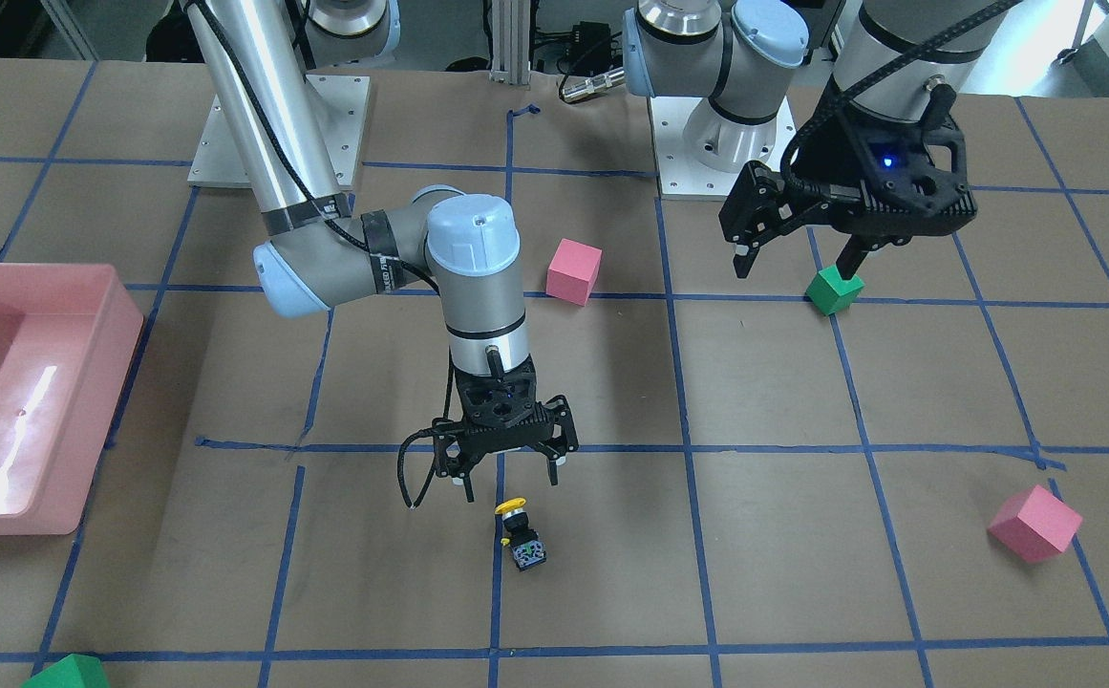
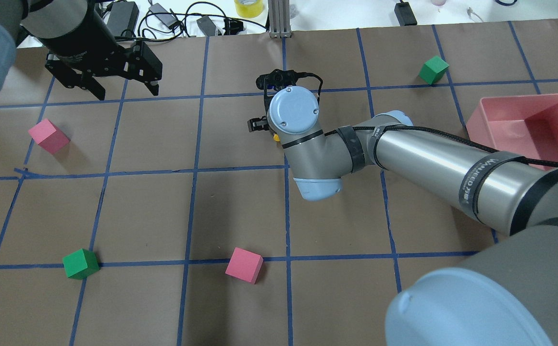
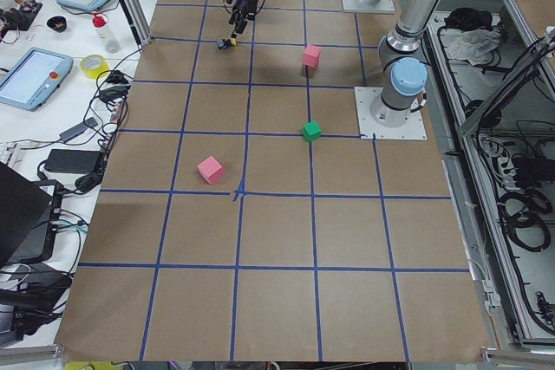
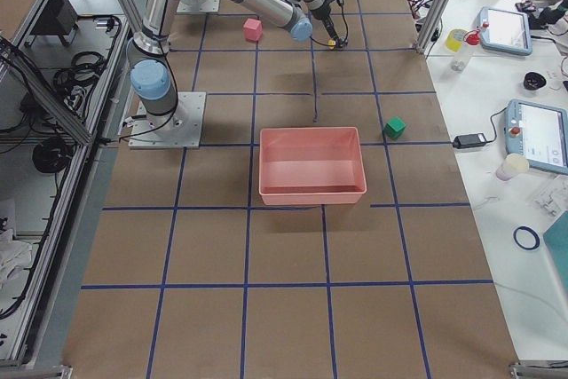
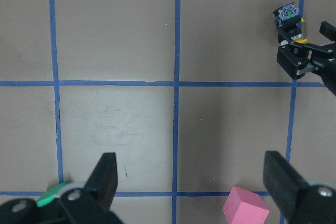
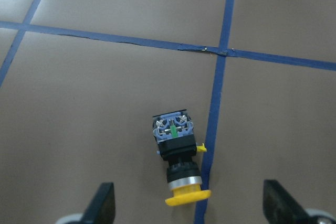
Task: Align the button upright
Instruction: 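Lower the button switch onto the table and open the right gripper, then raise the right gripper away while the left gripper reaches toward the button switch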
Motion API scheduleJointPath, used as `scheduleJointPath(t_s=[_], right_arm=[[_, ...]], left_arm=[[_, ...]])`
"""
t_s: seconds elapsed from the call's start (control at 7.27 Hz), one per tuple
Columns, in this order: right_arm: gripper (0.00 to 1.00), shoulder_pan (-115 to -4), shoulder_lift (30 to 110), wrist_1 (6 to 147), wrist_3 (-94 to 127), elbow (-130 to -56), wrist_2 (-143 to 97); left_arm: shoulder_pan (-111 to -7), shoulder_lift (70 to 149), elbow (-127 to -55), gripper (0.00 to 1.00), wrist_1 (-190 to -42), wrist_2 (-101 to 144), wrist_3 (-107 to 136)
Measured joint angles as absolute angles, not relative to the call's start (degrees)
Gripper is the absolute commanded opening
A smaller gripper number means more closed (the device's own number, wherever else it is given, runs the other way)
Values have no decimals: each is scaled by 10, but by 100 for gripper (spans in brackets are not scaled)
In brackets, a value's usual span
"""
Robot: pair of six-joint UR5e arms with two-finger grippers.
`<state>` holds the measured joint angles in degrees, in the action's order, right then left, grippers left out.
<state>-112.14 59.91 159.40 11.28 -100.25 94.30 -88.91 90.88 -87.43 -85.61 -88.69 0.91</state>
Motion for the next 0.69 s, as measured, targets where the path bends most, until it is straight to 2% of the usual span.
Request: scheduleJointPath(t_s=[0.41,0.69], right_arm=[[100,-1065,659,1445,76,-987,941],[100,-1011,700,1333,25,-966,941]], left_arm=[[-900,910,-908,100,-826,-884,45],[-948,916,-965,100,-728,-886,112]])
